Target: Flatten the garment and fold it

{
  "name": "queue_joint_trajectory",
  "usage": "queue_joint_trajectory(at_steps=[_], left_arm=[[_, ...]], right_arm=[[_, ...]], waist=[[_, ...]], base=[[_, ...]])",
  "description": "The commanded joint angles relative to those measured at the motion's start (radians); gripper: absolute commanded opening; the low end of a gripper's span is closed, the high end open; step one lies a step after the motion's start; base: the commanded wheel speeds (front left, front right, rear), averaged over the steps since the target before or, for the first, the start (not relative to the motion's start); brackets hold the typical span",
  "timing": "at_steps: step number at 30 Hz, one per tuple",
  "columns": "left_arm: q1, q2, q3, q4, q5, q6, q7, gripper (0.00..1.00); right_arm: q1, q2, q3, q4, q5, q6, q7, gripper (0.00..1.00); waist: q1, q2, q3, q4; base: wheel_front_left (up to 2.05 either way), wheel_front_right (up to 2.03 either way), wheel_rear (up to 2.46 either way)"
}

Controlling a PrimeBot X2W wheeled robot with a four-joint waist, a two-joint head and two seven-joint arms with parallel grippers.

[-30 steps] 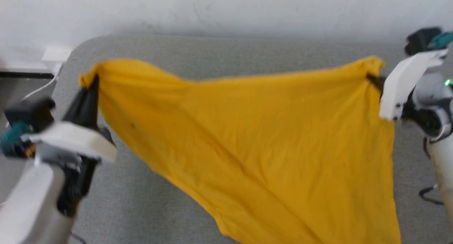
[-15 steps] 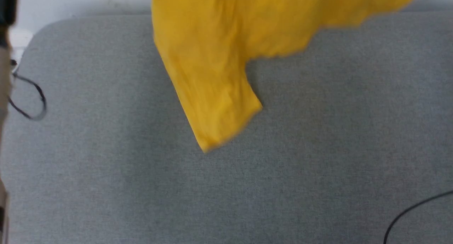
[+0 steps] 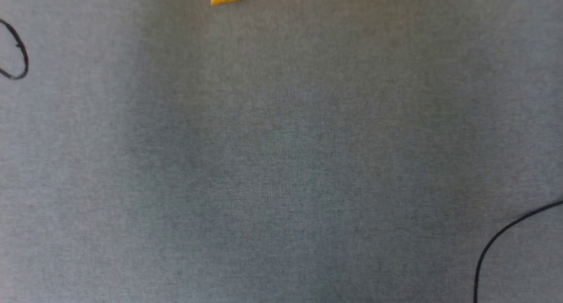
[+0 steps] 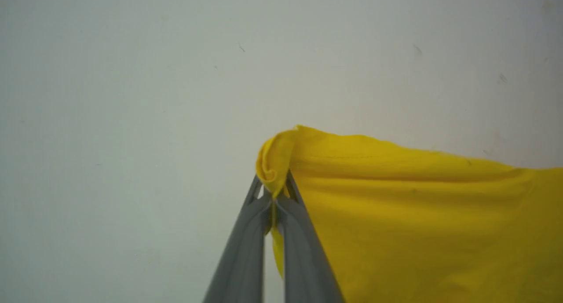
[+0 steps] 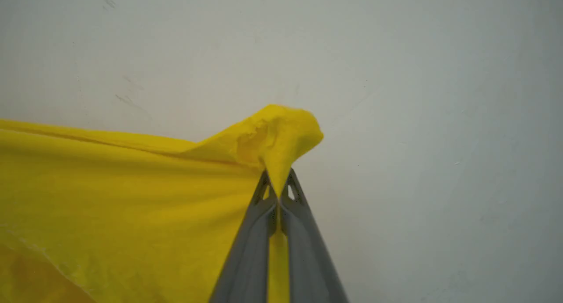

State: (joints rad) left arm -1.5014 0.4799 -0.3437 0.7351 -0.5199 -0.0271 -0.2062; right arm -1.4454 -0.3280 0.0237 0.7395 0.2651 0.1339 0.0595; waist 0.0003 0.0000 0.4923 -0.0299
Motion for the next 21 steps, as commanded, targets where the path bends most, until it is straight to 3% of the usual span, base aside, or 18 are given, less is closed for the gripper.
queue_joint_trajectory(at_steps=[1,12,16,21], left_arm=[[0.002,-0.005,0.009,0.04,-0.017,-0.008,-0.017,0.0],[0.166,-0.056,0.042,0.169,-0.074,-0.052,-0.053,0.0],[0.272,-0.065,0.062,0.159,-0.093,-0.059,-0.055,0.0],[0.533,-0.064,0.12,0.068,-0.121,-0.055,-0.055,0.0]], right_arm=[[-0.005,0.003,0.02,0.038,0.012,-0.003,-0.023,0.0],[0.119,0.026,0.178,0.181,0.099,-0.003,-0.124,0.0],[0.212,0.016,0.245,0.158,0.141,-0.003,-0.168,0.0],[0.431,-0.016,0.333,0.069,0.224,-0.003,-0.208,0.0]], waist=[[-0.0003,0.0,0.088,0.001],[-0.0003,0.0,0.047,0.015],[-0.0003,0.0,-0.01,0.026],[-0.0003,0.0,-0.128,0.032]], base=[[0.0,0.0,0.0],[0.0,0.0,0.0],[0.0,0.0,0.0],[0.0,0.0,0.0]])
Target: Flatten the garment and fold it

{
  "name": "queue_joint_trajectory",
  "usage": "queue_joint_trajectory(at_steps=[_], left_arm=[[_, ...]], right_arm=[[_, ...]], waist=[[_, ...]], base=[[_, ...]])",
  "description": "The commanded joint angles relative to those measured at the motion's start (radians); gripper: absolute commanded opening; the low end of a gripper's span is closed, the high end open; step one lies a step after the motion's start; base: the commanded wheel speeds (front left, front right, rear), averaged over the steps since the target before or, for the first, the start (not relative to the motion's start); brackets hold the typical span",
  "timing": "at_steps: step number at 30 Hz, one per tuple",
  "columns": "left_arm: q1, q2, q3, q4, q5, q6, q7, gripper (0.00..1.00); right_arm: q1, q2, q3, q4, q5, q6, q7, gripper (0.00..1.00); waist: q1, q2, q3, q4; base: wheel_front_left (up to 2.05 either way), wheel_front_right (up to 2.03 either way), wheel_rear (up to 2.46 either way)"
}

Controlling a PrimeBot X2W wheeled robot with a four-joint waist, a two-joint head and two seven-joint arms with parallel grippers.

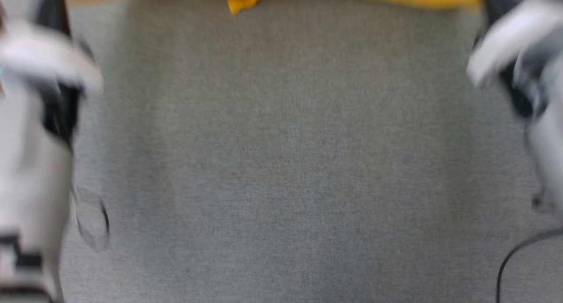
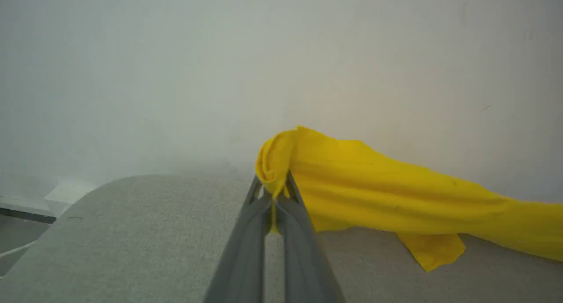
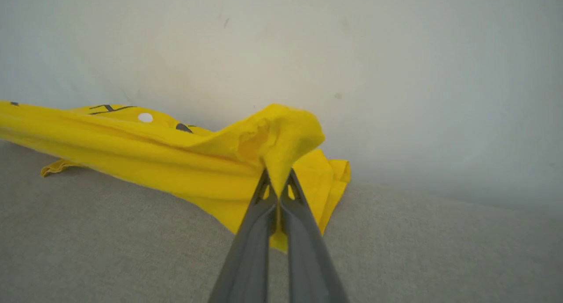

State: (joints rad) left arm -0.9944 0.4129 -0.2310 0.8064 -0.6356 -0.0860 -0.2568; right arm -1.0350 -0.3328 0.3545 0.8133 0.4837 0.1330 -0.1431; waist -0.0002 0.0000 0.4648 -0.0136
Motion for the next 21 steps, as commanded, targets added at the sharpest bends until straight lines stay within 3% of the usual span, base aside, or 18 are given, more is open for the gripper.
queue_joint_trajectory(at_steps=[1,5,11,16,21], left_arm=[[0.086,0.004,0.015,-0.027,-0.011,0.008,-0.005,0.0],[0.346,0.001,0.045,-0.159,-0.035,0.042,-0.004,0.0],[0.725,0.012,0.07,-0.428,-0.07,0.154,0.05,0.0],[0.984,0.029,0.084,-0.69,-0.079,0.274,0.131,0.0],[1.186,0.033,0.085,-0.879,-0.102,0.366,0.223,0.0]], right_arm=[[0.072,-0.023,0.019,-0.031,0.016,-0.002,-0.005,0.0],[0.289,-0.085,0.083,-0.167,0.058,-0.002,0.018,0.0],[0.596,-0.15,0.004,-0.379,0.077,-0.002,0.059,0.0],[0.839,-0.132,-0.134,-0.562,0.048,-0.002,0.131,0.0],[1.081,-0.049,-0.293,-0.742,-0.007,-0.002,0.226,0.0]], waist=[[0.0002,0.0,-0.121,0.017],[0.0002,0.0,-0.21,0.019],[0.0002,0.0,-0.299,0.017],[0.0002,0.0,-0.345,0.025],[0.0002,0.0,-0.379,0.042]], base=[[0.0,0.0,0.0],[0.0,0.0,0.0],[0.0,0.0,0.0],[0.0,0.0,0.0],[0.0,0.0,0.0]])
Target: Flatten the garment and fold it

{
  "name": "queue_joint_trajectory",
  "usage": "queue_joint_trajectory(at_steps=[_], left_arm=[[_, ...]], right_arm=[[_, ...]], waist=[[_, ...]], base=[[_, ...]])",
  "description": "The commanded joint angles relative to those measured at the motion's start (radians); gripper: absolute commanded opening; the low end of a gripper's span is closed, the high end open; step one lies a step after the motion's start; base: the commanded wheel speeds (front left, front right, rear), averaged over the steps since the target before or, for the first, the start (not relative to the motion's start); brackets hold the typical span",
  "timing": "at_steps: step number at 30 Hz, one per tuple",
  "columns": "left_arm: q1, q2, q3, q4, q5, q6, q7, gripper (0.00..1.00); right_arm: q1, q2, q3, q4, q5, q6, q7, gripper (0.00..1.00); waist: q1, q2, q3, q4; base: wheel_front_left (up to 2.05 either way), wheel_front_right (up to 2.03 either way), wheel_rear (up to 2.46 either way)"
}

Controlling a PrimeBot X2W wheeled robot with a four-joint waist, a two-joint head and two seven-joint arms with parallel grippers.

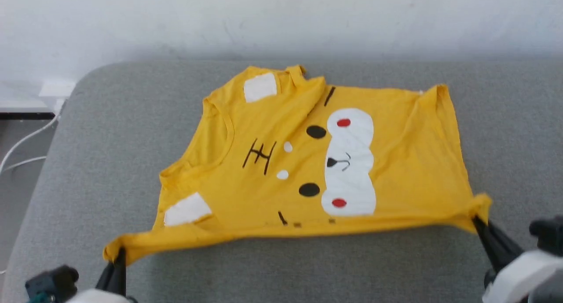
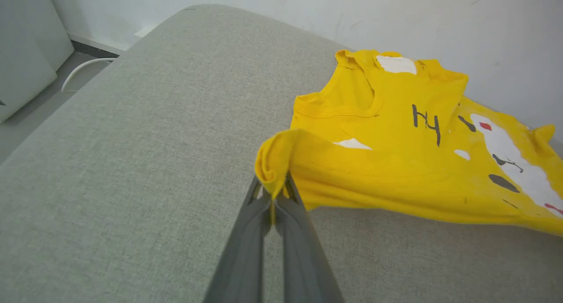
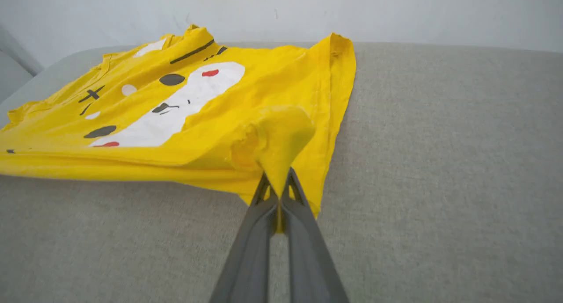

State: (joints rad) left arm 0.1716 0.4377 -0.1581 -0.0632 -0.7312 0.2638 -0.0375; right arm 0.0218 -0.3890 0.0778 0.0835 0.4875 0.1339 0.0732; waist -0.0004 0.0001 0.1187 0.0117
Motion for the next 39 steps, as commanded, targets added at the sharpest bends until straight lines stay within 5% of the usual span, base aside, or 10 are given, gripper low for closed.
queue_joint_trajectory(at_steps=[1,7,12,21,38,39], left_arm=[[0.051,0.008,0.014,-0.039,-0.013,0.031,0.018,0.0],[0.197,0.018,0.031,-0.164,-0.054,0.106,0.108,0.0],[0.197,0.043,0.051,-0.229,-0.048,0.118,0.117,0.0],[-0.107,0.063,-0.03,-0.105,-0.019,0.003,0.138,0.0],[-0.553,-0.047,-0.156,0.344,0.011,-0.181,0.088,0.0],[-0.564,-0.056,-0.161,0.371,0.006,-0.191,0.087,0.0]], right_arm=[[0.068,0.027,-0.04,-0.046,-0.023,-0.003,0.034,0.0],[0.255,0.133,-0.161,-0.194,-0.079,-0.003,0.136,0.0],[0.284,0.174,-0.199,-0.25,-0.103,-0.003,0.182,0.0],[0.107,0.188,-0.177,-0.172,-0.146,-0.003,0.26,0.0],[-0.168,0.156,-0.109,0.101,-0.194,-0.003,0.267,0.0],[-0.176,0.156,-0.105,0.113,-0.195,-0.003,0.262,0.06]], waist=[[0.0004,-0.0001,-0.037,0.02],[0.0004,-0.0001,-0.046,0.027],[0.0004,-0.0001,-0.027,0.029],[0.0004,-0.0001,0.039,0.015],[0.0004,-0.0001,0.161,0.005],[0.0004,-0.0001,0.163,0.006]], base=[[0.0,0.0,0.0],[0.0,0.0,0.0],[0.0,0.0,0.0],[0.0,0.0,0.0],[0.0,0.0,0.0],[0.0,0.0,0.0]])
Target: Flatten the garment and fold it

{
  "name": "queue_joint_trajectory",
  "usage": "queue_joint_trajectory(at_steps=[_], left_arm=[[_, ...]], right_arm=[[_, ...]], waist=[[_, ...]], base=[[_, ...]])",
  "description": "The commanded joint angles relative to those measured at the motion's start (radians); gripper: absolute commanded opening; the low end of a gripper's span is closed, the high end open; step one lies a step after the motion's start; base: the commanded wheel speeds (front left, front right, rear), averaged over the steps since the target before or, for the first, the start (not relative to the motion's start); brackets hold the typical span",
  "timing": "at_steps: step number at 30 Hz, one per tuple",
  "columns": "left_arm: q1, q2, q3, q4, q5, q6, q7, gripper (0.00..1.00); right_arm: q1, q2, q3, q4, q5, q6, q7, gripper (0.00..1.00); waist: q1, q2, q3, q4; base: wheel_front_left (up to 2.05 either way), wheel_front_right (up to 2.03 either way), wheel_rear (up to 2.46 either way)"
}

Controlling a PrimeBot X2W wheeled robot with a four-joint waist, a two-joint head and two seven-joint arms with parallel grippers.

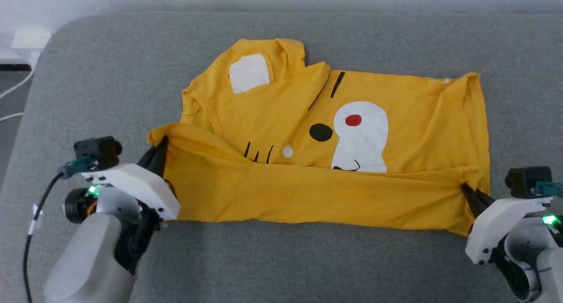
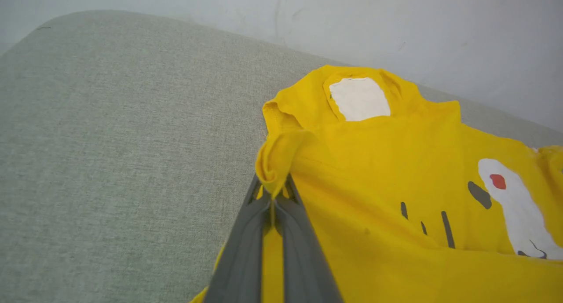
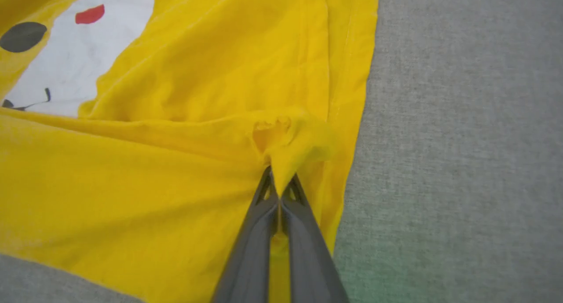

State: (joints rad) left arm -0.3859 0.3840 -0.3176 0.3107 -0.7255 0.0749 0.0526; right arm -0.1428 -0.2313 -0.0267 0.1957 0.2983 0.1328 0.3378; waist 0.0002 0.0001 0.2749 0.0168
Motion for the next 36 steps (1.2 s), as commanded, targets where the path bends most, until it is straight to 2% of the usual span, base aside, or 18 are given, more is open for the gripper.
queue_joint_trajectory(at_steps=[1,2,3,4,5,12,18,22,28,30,36], left_arm=[[-0.018,-0.011,-0.007,0.024,-0.005,-0.015,-0.004,0.0],[-0.028,-0.019,-0.011,0.05,-0.012,-0.027,-0.003,0.07],[-0.038,-0.029,-0.012,0.077,-0.022,-0.039,-0.001,0.38],[-0.048,-0.037,-0.015,0.101,-0.03,-0.049,0.001,0.87],[-0.058,-0.044,-0.017,0.123,-0.034,-0.058,0.0,1.0],[-0.086,-0.039,-0.017,0.205,-0.044,-0.102,-0.026,1.0],[-0.054,0.03,0.004,0.142,-0.06,-0.104,0.012,1.0],[-0.016,0.105,0.008,0.061,-0.08,-0.096,0.123,1.0],[0.068,0.198,-0.021,-0.064,-0.114,-0.047,0.35,1.0],[0.096,0.215,-0.033,-0.085,-0.126,-0.028,0.413,1.0],[0.133,0.227,-0.064,-0.076,-0.137,0.009,0.508,1.0]], right_arm=[[-0.016,-0.002,0.004,0.013,-0.007,-0.002,-0.006,0.36],[-0.021,-0.001,0.008,0.024,-0.006,-0.002,-0.009,0.47],[-0.023,0.0,0.01,0.034,-0.007,-0.002,-0.014,0.69],[-0.024,-0.004,0.014,0.041,-0.014,-0.002,-0.022,1.0],[-0.023,-0.008,0.018,0.047,-0.022,-0.002,-0.029,1.0],[0.033,0.008,0.021,0.006,-0.034,-0.002,-0.159,1.0],[0.11,0.064,-0.025,-0.109,-0.047,-0.002,-0.284,1.0],[0.156,0.106,-0.041,-0.204,-0.072,-0.002,-0.311,1.0],[0.22,0.149,-0.044,-0.324,-0.096,-0.002,-0.307,1.0],[0.23,0.157,-0.038,-0.349,-0.099,-0.002,-0.301,1.0],[0.228,0.168,-0.012,-0.37,-0.095,-0.002,-0.289,1.0]], waist=[[-0.0002,-0.0001,0.01,0.0],[-0.0002,-0.0001,0.011,0.0],[-0.0002,-0.0001,0.01,0.001],[-0.0002,-0.0001,0.009,0.003],[-0.0002,-0.0001,0.007,0.005],[-0.0002,-0.0001,-0.046,0.003],[-0.0002,-0.0001,-0.113,-0.01],[-0.0002,-0.0001,-0.136,-0.023],[-0.0002,-0.0001,-0.141,-0.042],[-0.0002,-0.0001,-0.136,-0.052],[-0.0002,-0.0001,-0.12,-0.077]], base=[[0.0,0.0,0.0],[0.0,0.0,0.0],[0.0,0.0,0.0],[0.0,0.0,0.0],[0.0,0.0,0.0],[0.0,0.0,0.0],[0.0,0.0,0.0],[0.0,0.0,0.0],[0.0,0.0,0.0],[0.0,0.0,0.0],[0.0,0.0,0.0]])
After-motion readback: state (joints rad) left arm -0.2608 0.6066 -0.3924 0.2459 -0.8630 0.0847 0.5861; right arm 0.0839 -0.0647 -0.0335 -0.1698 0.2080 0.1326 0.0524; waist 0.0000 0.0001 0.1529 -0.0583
